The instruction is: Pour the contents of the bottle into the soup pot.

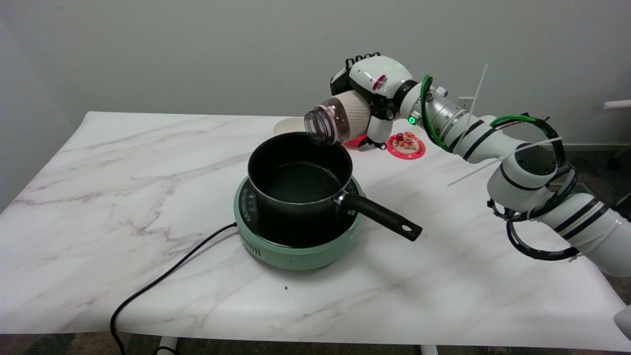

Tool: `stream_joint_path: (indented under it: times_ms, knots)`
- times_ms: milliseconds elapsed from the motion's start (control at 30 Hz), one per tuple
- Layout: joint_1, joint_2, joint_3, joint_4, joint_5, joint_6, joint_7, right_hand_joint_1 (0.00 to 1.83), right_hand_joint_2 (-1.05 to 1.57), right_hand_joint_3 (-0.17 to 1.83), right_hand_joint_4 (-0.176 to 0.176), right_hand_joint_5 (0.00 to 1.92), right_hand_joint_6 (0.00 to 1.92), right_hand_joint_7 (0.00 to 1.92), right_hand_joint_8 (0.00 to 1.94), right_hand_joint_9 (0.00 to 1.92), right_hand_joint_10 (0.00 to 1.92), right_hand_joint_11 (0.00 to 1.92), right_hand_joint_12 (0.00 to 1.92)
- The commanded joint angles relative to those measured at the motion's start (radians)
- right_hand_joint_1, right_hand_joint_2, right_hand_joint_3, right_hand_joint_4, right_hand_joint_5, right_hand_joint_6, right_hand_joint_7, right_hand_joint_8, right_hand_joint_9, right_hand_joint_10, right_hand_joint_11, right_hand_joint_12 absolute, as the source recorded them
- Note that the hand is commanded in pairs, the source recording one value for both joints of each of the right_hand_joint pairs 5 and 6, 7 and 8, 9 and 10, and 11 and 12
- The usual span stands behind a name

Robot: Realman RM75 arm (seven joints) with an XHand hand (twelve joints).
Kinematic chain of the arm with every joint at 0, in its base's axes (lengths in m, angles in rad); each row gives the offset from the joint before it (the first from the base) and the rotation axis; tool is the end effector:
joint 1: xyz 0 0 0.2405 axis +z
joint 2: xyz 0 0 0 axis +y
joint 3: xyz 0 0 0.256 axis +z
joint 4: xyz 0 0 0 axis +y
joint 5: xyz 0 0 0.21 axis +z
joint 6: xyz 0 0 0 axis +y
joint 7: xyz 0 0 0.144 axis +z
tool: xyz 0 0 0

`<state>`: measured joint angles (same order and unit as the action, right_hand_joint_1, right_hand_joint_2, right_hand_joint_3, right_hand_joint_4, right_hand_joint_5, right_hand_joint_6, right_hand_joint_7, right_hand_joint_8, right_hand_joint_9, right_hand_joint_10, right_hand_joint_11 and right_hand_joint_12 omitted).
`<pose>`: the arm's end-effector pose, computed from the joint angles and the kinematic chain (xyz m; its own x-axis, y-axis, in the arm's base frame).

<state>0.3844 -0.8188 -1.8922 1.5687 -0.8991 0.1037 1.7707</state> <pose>-0.1209 -0.4065 0.3200 0.9895 0.1173 0.0846 -0.0406 -0.3365 0.9408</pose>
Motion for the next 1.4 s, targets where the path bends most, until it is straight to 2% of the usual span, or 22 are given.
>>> stream_joint_path:
  times_ms: [33,567,1200,1400]
  knots:
    - [-0.045,0.008,0.020,0.171,-0.353,-0.051,-0.054,1.54,0.85,0.78,0.000,1.92,1.92,1.92,1.92,1.30,1.30,1.12,1.12]
    - [-0.020,0.015,-0.010,0.227,-0.444,-0.012,-0.067,1.52,0.86,0.76,0.000,1.92,1.92,1.92,1.92,1.30,1.30,1.12,1.12]
    - [-0.024,0.015,-0.033,0.220,-0.464,-0.022,-0.075,1.51,0.86,0.74,0.000,1.92,1.92,1.92,1.92,1.29,1.29,1.11,1.11]
    - [-0.025,0.020,-0.029,0.212,-0.524,-0.005,-0.090,1.51,0.86,0.76,0.000,1.92,1.92,1.92,1.92,1.30,1.30,1.12,1.12]
